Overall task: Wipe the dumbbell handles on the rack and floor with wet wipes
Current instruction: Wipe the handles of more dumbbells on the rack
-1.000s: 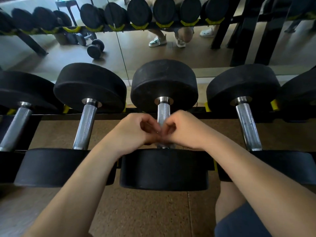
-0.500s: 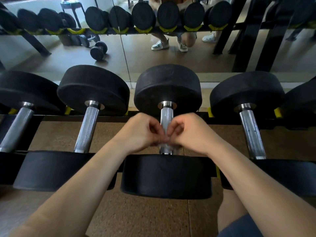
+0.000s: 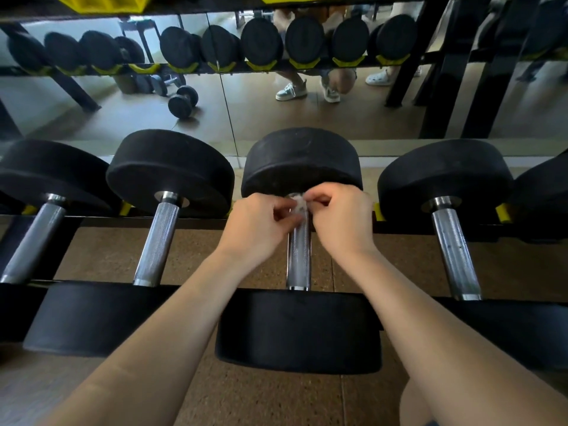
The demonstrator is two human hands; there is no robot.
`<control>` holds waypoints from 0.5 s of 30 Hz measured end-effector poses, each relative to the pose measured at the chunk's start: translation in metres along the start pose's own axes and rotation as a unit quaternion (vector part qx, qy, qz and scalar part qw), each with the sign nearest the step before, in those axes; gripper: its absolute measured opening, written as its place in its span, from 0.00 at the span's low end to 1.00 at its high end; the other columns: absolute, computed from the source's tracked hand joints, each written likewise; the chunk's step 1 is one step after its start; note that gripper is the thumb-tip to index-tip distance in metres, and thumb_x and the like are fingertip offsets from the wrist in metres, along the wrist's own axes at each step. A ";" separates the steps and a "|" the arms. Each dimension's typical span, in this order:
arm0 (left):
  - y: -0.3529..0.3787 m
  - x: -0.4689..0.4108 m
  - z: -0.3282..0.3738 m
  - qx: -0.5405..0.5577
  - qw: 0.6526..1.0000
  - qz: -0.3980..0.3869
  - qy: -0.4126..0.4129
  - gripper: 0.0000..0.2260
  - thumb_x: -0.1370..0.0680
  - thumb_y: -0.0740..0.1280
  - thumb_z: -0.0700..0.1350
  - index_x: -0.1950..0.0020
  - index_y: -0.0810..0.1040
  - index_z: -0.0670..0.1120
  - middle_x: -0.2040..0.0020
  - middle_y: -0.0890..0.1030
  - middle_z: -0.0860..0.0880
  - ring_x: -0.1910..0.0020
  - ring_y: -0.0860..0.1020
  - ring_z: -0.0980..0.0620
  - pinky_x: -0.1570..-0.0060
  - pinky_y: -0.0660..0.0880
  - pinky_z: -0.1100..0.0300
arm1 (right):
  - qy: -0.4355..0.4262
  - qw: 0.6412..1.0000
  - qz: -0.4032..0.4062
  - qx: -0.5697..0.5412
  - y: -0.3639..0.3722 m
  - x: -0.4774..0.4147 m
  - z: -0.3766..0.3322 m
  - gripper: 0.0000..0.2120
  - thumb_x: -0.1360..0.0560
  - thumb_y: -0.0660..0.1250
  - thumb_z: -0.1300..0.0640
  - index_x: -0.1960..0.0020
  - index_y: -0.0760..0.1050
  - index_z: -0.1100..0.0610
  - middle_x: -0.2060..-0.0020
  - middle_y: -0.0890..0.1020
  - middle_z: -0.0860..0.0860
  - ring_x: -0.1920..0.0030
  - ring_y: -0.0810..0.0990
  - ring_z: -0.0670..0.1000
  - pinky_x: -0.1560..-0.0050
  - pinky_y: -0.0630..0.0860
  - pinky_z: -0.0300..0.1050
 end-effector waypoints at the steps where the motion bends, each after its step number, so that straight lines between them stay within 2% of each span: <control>1: 0.000 -0.002 0.002 -0.013 1.000 0.009 0.010 0.07 0.22 0.68 0.49 0.47 0.84 0.51 0.58 0.82 0.56 0.60 0.79 0.61 0.60 0.74 0.68 | -0.005 1.000 -0.003 -0.010 -0.001 0.001 -0.002 0.07 0.25 0.69 0.62 0.49 0.83 0.54 0.53 0.85 0.47 0.55 0.79 0.39 0.51 0.77 0.33; 3: -0.002 -0.004 0.001 -0.014 1.000 0.023 0.011 0.08 0.21 0.66 0.49 0.50 0.84 0.51 0.61 0.83 0.53 0.62 0.80 0.58 0.62 0.75 0.64 | -0.018 0.999 -0.048 -0.014 0.000 0.007 -0.006 0.11 0.23 0.67 0.62 0.43 0.82 0.52 0.49 0.84 0.47 0.49 0.80 0.42 0.46 0.77 0.37; 6: 0.000 -0.009 -0.005 -0.054 0.999 0.001 -0.010 0.10 0.20 0.64 0.48 0.58 0.83 0.49 0.67 0.78 0.55 0.67 0.76 0.58 0.69 0.68 0.67 | -0.040 0.992 -0.120 0.019 0.008 0.015 -0.007 0.19 0.21 0.61 0.64 0.35 0.76 0.49 0.42 0.81 0.46 0.42 0.78 0.44 0.46 0.71 0.30; 8: 0.005 -0.012 -0.011 -0.045 0.997 -0.039 -0.043 0.14 0.20 0.63 0.49 0.65 0.78 0.50 0.70 0.76 0.54 0.70 0.75 0.59 0.71 0.67 0.69 | -0.034 0.995 -0.099 0.008 0.007 0.015 -0.002 0.19 0.21 0.61 0.64 0.34 0.76 0.49 0.41 0.81 0.45 0.41 0.77 0.42 0.46 0.68 0.26; 9: 0.007 -0.014 -0.014 -0.014 0.996 -0.059 -0.066 0.16 0.20 0.63 0.51 0.67 0.77 0.49 0.71 0.76 0.53 0.70 0.75 0.57 0.70 0.70 0.69 | -0.027 0.997 -0.077 -0.005 0.005 0.014 0.001 0.18 0.21 0.63 0.63 0.35 0.77 0.49 0.42 0.81 0.45 0.42 0.77 0.41 0.45 0.70 0.27; 11: 0.008 -0.017 -0.015 0.027 0.992 -0.071 -0.104 0.19 0.20 0.63 0.54 0.67 0.78 0.47 0.71 0.79 0.50 0.70 0.78 0.53 0.68 0.75 0.61 | -0.025 0.999 -0.042 -0.024 0.003 0.012 0.004 0.15 0.23 0.66 0.62 0.38 0.79 0.50 0.45 0.83 0.46 0.44 0.79 0.42 0.43 0.76 0.36; 13: 0.008 -0.021 -0.010 -0.031 0.992 -0.063 -0.100 0.19 0.20 0.63 0.56 0.66 0.77 0.47 0.71 0.78 0.50 0.72 0.76 0.54 0.72 0.70 0.62 | -0.024 0.999 -0.024 -0.017 0.003 0.008 0.004 0.12 0.23 0.67 0.60 0.42 0.81 0.52 0.49 0.84 0.46 0.48 0.81 0.43 0.45 0.77 0.40; 15: 0.005 -0.023 -0.003 -0.092 0.991 -0.023 -0.094 0.17 0.21 0.64 0.56 0.65 0.77 0.48 0.70 0.77 0.52 0.72 0.75 0.57 0.73 0.66 0.64 | -0.020 1.000 -0.008 -0.001 0.002 0.005 0.002 0.09 0.22 0.66 0.60 0.45 0.81 0.52 0.52 0.84 0.46 0.51 0.81 0.44 0.48 0.77 0.40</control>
Point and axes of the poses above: each hand's wrist, its own x-axis away from the middle knuckle, its own y-axis out of the palm, z = x × y, the point moved 6 cm from there along -x, towards the middle knuckle
